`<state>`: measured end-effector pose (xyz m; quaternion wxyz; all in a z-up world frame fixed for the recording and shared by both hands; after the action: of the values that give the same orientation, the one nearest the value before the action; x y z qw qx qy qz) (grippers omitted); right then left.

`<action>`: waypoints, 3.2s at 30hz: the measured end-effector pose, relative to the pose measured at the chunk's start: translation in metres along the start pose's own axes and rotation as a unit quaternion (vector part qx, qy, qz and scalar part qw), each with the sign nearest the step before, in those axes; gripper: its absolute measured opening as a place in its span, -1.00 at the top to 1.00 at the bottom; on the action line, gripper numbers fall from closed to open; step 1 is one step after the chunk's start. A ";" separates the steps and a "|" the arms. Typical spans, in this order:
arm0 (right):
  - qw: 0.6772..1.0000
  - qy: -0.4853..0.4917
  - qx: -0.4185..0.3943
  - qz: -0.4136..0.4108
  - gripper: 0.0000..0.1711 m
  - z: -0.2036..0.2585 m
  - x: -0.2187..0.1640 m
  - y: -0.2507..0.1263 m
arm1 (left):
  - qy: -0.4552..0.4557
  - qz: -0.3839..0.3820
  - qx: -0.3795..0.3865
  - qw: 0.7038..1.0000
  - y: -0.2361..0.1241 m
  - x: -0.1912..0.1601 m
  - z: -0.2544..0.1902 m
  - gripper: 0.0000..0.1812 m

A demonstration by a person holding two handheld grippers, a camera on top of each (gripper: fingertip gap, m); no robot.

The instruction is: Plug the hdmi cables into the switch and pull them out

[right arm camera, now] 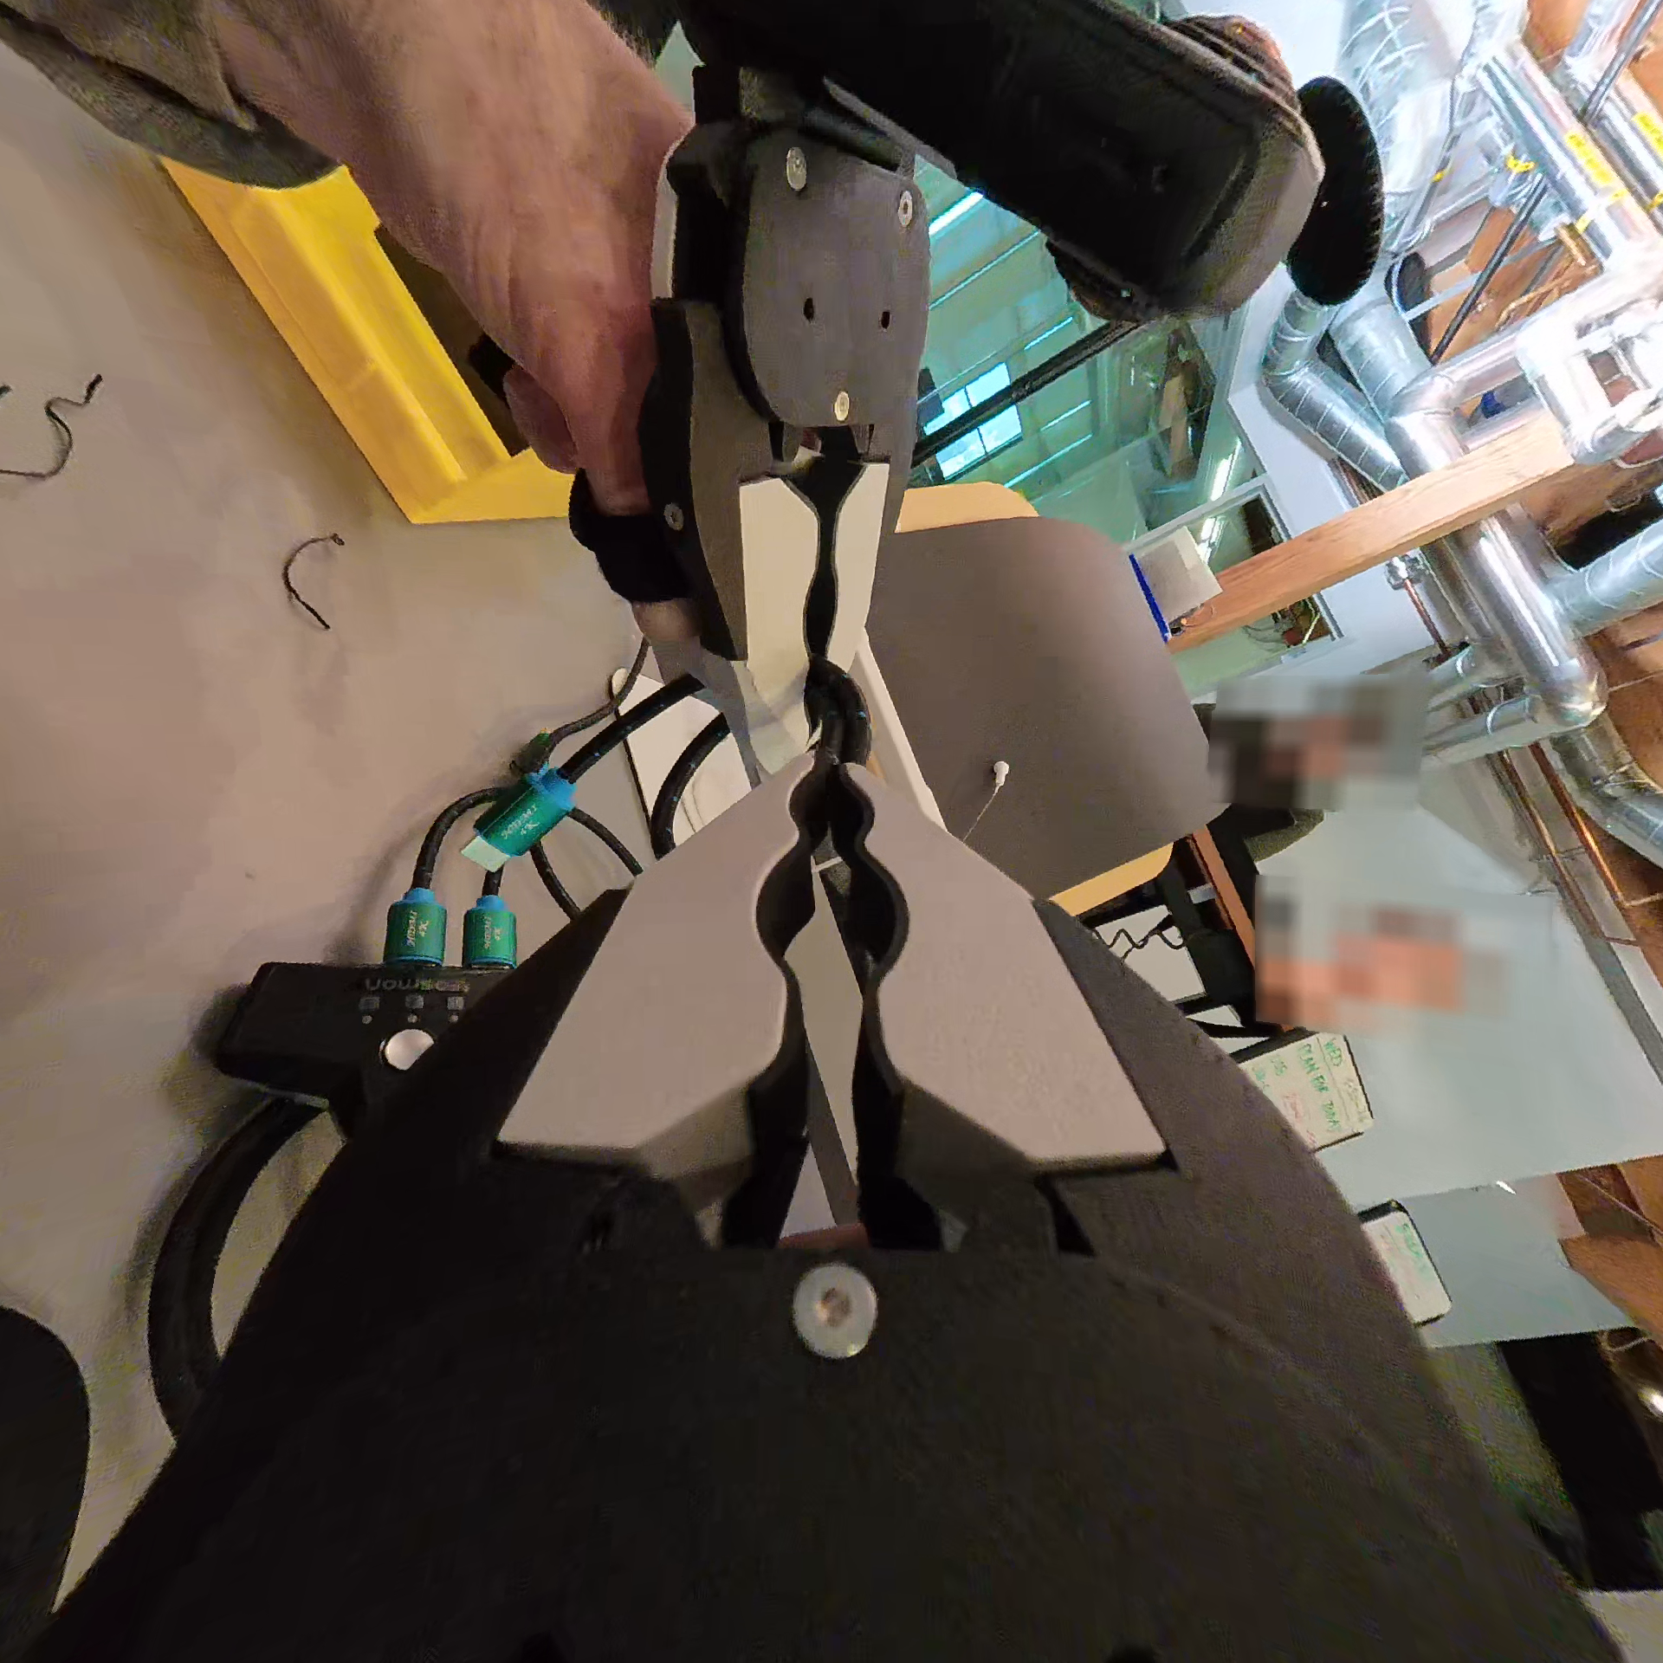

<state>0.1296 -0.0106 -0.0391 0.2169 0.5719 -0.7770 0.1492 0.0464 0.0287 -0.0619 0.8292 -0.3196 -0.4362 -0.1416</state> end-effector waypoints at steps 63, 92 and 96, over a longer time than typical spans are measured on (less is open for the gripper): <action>0.936 -0.348 0.048 0.031 0.69 -0.003 -0.001 -0.002 | 0.315 -0.028 0.233 0.920 -0.024 0.034 0.010 0.98; 0.585 0.757 -0.085 -0.279 0.81 0.005 0.013 -0.016 | 0.140 -0.181 0.370 0.900 -0.022 0.036 0.018 0.98; 0.888 0.427 -0.126 -0.112 0.62 -0.005 0.016 -0.025 | 0.158 -0.169 0.370 0.900 -0.030 0.034 0.025 0.98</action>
<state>0.1506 -0.0288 -0.0274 0.6134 0.5036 -0.5526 0.2547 0.0355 0.0238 -0.0119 0.9095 0.1151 -0.3674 -0.1567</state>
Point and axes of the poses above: each gripper's, where its closed fingertips meet, y out along the fingers, x out of its top, z = x × y across the jaws, the point moved 4 cm from there along -y, back along the fingers, and after that the axes turned 11 degrees about -z, right-handed, at the moved point
